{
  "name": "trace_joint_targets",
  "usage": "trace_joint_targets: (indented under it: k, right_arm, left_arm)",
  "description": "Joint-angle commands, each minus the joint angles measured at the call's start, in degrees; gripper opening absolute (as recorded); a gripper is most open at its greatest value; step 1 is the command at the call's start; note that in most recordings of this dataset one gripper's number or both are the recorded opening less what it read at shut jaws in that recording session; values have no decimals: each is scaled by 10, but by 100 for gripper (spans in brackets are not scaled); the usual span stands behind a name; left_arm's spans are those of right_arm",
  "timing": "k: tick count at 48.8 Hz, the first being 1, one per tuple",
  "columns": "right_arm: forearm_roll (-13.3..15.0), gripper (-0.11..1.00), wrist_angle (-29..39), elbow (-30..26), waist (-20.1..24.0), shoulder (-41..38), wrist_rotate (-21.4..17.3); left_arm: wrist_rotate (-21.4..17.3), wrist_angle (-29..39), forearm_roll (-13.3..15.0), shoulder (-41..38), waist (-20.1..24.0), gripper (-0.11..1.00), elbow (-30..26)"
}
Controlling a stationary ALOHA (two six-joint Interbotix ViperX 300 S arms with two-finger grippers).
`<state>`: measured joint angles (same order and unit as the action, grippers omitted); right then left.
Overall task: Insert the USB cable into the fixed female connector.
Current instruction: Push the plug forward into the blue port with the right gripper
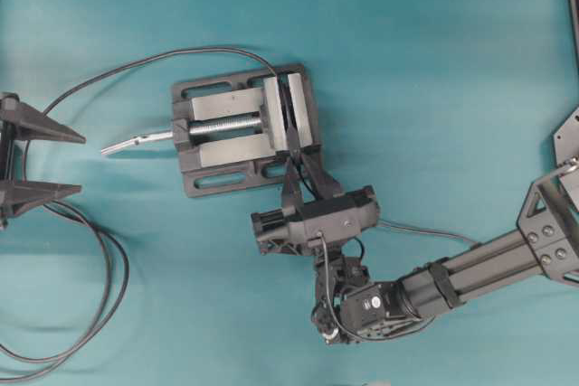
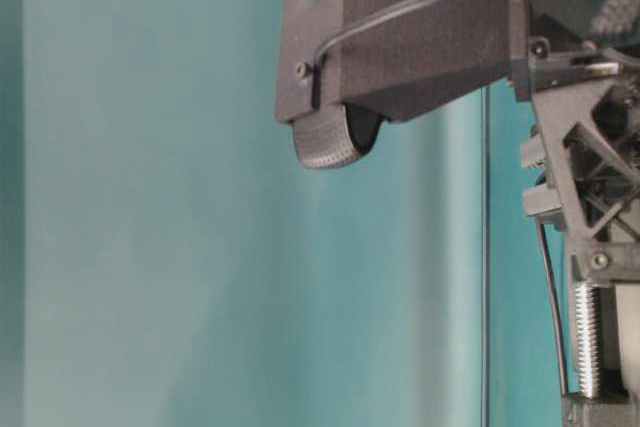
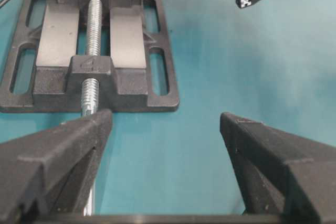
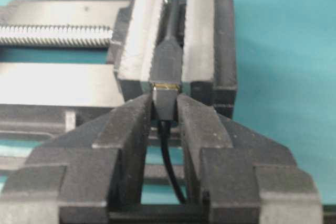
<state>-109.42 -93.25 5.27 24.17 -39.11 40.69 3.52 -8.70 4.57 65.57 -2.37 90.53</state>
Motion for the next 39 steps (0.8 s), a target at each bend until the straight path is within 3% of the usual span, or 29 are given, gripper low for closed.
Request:
trace_joint_targets:
  k: [1,18,39]
  right_arm:
    - [11,20,-3,1,-65,31,1]
    - [30,20,2,-2,-93,30,0]
    - [30,20,2,-4,-95,29,1]
  left_arm:
    - [4,-4,-2,-6,1,99,-7]
    - [4,-4,-2,-6,1,99,-7]
    - [4,-4,-2,-6,1,99,-7]
